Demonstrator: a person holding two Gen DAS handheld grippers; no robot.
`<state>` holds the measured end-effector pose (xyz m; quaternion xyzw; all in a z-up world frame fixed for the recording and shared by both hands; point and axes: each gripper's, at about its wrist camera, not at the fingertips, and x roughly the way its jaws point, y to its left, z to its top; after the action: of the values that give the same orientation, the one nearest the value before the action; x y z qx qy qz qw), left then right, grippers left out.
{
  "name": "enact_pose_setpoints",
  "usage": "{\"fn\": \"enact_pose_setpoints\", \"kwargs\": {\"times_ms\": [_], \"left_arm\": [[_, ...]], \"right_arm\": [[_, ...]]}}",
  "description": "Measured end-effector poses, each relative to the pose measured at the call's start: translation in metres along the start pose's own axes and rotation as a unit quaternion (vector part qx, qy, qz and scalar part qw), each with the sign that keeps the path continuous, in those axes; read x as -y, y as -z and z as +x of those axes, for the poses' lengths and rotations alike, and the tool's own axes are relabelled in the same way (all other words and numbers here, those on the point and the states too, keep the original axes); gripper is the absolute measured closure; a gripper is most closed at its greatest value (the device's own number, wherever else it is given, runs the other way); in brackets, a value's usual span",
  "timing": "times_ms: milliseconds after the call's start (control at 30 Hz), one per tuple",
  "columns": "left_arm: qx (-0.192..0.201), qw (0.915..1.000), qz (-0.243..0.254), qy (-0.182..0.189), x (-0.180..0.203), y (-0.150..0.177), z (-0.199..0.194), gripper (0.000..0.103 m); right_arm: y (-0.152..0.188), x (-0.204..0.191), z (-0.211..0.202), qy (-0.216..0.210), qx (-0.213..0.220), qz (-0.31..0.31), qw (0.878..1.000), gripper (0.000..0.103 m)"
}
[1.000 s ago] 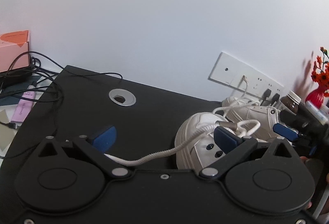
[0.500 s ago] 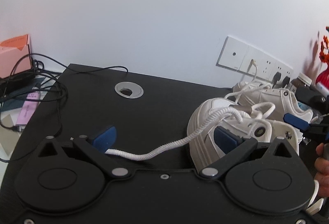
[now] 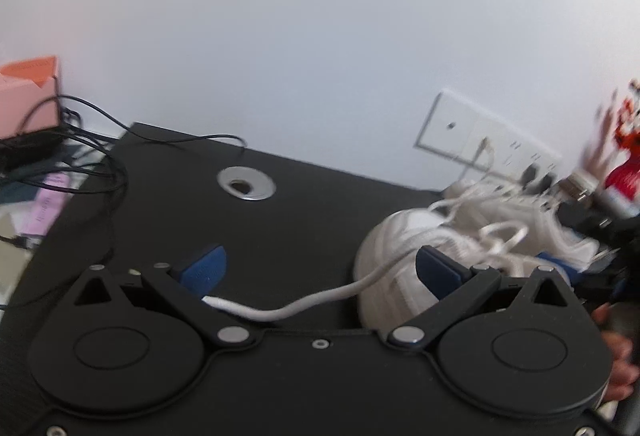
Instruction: Lace up shoes with both hands
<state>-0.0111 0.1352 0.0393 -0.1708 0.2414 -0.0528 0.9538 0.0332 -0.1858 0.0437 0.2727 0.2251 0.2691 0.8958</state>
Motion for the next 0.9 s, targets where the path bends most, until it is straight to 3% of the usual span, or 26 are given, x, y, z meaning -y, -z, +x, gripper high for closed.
{"fn": "enact_pose_setpoints", "kwargs": {"times_ms": [133,367,567,667,800,900], "left_arm": [[0.001,0.9986,-0.033,0.041,-0.007,-0.003,-0.002,0.000],[-0.009,0.9997,-0.006,0.024,-0.002,-0.001,0.001,0.005],[-0.013,0.9997,0.018,-0.003,0.002,0.005,0.009,0.016],[0.004,0.9999,0.013,0.000,0.002,0.007,0.009,0.020],[-0.005,1.0000,0.000,0.001,-0.001,0.009,0.019,0.041],[-0.018,0.9994,-0.021,0.019,-0.006,0.009,0.026,0.046]], "right_arm": [[0.000,0.001,0.000,-0.004,-0.001,0.004,1.000,0.001],[-0.001,0.001,0.001,-0.001,-0.002,0.005,1.000,0.001],[0.000,0.001,0.002,0.002,-0.005,0.006,1.000,0.001],[0.001,0.001,0.003,0.003,-0.005,0.005,1.000,0.001],[0.002,-0.001,0.005,0.009,-0.004,-0.002,1.000,0.001],[0.003,-0.002,0.005,0.011,-0.003,-0.007,1.000,0.001]]}}
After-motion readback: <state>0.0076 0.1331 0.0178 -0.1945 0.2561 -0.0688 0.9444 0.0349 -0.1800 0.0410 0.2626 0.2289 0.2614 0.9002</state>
